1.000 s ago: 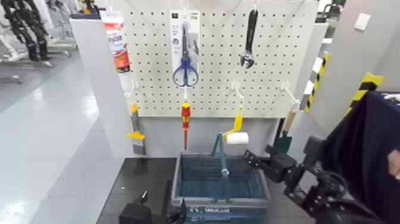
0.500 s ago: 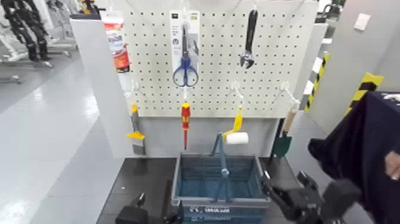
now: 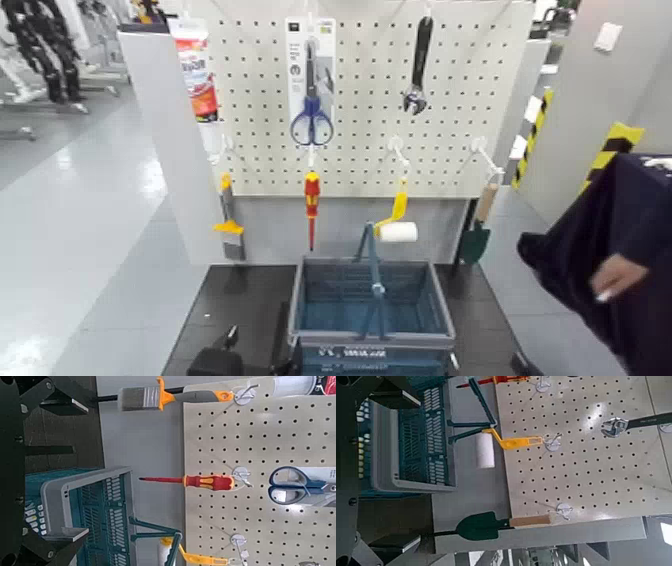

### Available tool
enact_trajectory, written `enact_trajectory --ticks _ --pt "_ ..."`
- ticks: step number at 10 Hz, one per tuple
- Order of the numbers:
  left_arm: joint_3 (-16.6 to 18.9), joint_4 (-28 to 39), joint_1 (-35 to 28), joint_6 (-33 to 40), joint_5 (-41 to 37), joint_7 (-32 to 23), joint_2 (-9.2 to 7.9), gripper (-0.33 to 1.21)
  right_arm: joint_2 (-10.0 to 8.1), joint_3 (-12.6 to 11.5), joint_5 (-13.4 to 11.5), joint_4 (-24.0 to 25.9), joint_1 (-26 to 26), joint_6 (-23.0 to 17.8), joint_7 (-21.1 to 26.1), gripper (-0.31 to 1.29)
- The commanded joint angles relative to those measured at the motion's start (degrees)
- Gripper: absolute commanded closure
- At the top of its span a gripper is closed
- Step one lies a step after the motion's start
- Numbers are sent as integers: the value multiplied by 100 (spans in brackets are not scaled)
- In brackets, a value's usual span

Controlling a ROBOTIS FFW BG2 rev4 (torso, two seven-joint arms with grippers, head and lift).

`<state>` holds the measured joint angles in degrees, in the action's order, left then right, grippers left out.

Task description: Put the yellow pliers into the crate.

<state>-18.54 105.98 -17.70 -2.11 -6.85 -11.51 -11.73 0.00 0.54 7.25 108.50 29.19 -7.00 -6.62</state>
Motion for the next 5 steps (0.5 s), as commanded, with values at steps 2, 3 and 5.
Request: enact_trajectory --ticks 2,3,5 --pt "35 10 -23 -18 8 0 22 22 140 157 -198 110 395 -170 205 13" --pt "44 10 -23 -27 8 0 31 22 140 184 -198 92 395 -144 231 13" --pt "53 10 -14 -27 17 0 40 22 132 210 -154 83 377 -56 275 13"
